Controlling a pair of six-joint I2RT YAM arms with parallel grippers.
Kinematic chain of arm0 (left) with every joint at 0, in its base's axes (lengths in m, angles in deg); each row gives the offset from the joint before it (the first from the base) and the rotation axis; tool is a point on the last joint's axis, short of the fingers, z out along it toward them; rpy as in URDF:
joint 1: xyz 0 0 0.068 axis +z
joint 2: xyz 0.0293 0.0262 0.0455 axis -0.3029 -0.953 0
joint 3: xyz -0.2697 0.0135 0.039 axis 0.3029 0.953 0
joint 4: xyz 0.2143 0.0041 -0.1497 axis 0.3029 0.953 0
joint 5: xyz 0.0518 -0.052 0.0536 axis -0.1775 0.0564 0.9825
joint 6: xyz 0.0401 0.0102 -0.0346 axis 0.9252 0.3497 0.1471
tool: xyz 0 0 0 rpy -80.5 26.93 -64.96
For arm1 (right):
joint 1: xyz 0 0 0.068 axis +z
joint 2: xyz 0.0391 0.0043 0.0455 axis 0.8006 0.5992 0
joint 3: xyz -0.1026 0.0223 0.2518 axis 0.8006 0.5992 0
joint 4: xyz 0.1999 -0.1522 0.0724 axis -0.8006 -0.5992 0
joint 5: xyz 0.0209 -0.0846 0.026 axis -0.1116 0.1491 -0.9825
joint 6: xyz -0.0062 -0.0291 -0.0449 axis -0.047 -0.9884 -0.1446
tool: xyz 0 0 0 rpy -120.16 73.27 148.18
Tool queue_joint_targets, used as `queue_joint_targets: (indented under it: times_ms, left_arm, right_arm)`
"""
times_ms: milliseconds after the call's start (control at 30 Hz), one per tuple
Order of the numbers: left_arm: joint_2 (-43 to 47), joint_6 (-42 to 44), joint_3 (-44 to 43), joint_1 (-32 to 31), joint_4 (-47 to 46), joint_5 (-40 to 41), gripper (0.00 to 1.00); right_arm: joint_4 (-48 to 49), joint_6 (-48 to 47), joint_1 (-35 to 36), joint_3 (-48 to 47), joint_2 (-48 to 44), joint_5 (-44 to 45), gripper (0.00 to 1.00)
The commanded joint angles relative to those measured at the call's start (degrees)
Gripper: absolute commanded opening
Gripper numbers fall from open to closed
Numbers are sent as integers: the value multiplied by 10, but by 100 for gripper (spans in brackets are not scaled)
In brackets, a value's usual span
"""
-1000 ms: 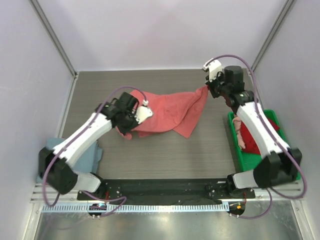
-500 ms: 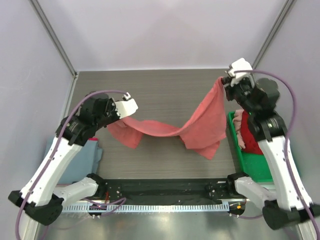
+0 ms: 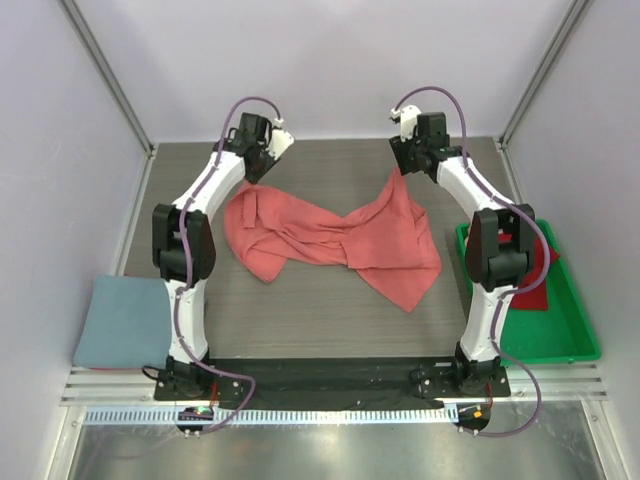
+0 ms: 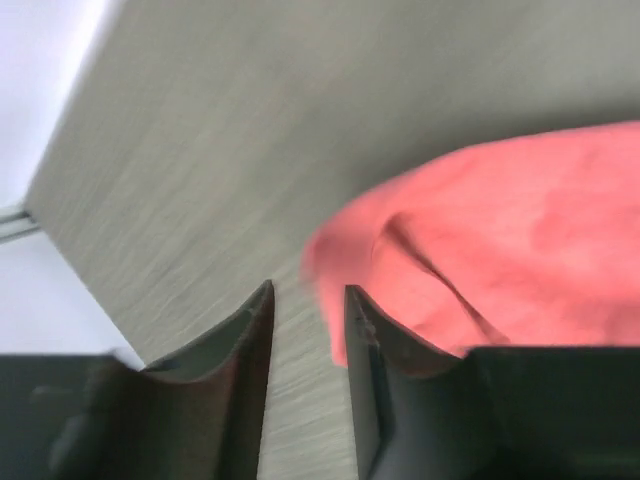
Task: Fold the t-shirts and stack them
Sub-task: Flatten the tshirt out
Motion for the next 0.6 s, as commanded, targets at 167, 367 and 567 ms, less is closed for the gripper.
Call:
queue_joint_targets:
  times_ms: [167, 367, 567]
  left_arm:
    - [125, -148, -18, 1, -43, 47, 57]
    - [217, -132, 107, -1, -7, 5, 62]
    - [226, -141, 150, -1, 14, -13, 59]
  right_arm:
    - [-59, -140, -57, 51, -205, -143, 56]
    - [-215, -557, -58, 334, -443, -237, 52]
    - [-268, -712, -58, 431, -470, -245, 48]
